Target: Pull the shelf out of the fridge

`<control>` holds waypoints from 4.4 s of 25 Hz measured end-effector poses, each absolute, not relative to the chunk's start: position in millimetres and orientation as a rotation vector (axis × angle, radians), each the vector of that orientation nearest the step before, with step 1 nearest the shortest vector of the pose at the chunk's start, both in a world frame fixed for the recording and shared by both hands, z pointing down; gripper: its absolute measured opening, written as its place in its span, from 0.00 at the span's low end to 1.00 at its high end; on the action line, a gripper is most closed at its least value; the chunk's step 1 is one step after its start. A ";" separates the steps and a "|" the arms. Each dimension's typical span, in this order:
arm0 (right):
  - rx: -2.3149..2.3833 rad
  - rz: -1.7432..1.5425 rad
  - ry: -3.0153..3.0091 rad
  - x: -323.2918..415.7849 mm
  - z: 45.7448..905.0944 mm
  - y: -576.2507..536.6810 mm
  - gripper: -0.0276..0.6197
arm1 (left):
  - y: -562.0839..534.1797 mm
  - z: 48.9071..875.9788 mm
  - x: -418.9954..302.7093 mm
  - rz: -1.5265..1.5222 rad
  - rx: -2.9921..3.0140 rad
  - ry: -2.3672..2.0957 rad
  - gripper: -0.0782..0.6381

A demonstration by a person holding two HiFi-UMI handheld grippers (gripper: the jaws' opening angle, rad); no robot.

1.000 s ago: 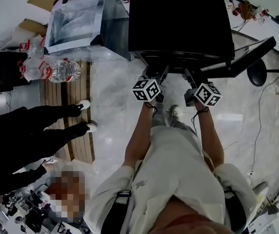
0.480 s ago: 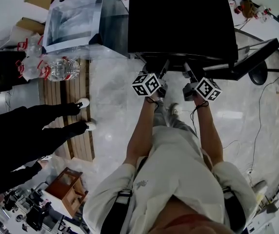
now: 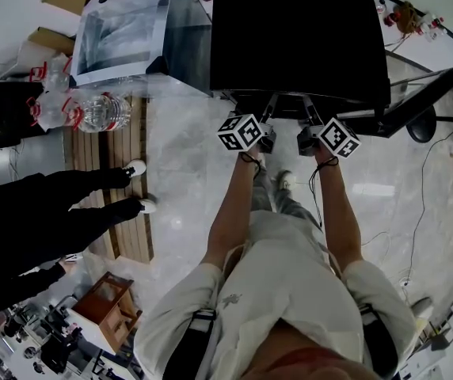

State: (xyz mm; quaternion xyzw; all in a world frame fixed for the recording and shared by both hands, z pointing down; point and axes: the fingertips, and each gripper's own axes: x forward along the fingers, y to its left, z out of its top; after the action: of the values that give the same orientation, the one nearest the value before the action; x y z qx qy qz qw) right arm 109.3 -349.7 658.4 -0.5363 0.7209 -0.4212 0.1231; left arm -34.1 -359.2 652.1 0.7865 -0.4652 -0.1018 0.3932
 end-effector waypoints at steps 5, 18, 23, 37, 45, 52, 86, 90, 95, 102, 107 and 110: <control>-1.570 -1.210 2.073 113.3 661.4 -361.6 0.43 | -369.1 655.3 -29.2 -0.273 2.003 -1.195 0.46; -1.512 -1.144 2.043 114.9 648.0 -365.0 0.21 | -373.0 642.3 -30.9 -0.387 1.996 -1.212 0.29; -1.508 -1.128 2.060 114.8 644.7 -363.0 0.21 | -370.2 638.6 -32.7 -0.400 1.994 -1.216 0.29; -1.458 -1.125 2.087 110.6 626.3 -333.1 0.21 | -340.1 623.3 -34.5 -0.408 2.012 -1.214 0.29; -1.439 -1.118 2.114 109.1 617.9 -310.5 0.20 | -317.1 615.7 -35.5 -0.415 2.019 -1.210 0.29; -1.412 -1.127 2.129 108.3 610.2 -290.7 0.20 | -296.6 609.7 -35.1 -0.419 2.020 -1.213 0.29; -1.280 -1.212 2.203 95.1 595.7 -192.2 0.19 | -194.6 594.8 -45.3 -0.436 2.016 -1.234 0.29; -1.265 -1.214 2.211 94.9 593.7 -180.4 0.18 | -182.0 591.8 -45.7 -0.442 2.020 -1.241 0.29; -1.231 -1.199 2.241 93.2 584.9 -166.7 0.18 | -167.1 587.5 -46.3 -0.455 2.026 -1.244 0.29; -1.187 -1.208 2.256 89.9 579.0 -151.0 0.18 | -148.7 579.3 -49.7 -0.467 2.029 -1.266 0.29; -1.162 -1.208 2.274 89.6 573.9 -142.0 0.17 | -138.1 574.8 -50.0 -0.476 2.025 -1.284 0.29; -1.152 -1.208 2.273 90.8 572.9 -137.3 0.17 | -132.9 573.5 -48.6 -0.475 2.027 -1.288 0.29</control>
State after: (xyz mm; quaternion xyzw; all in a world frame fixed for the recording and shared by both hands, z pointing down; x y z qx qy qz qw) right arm 90.8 -137.3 572.9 -0.4031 0.7957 -0.4229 0.1600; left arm -48.6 -132.9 573.5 0.7786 -0.4949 -0.1826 0.3398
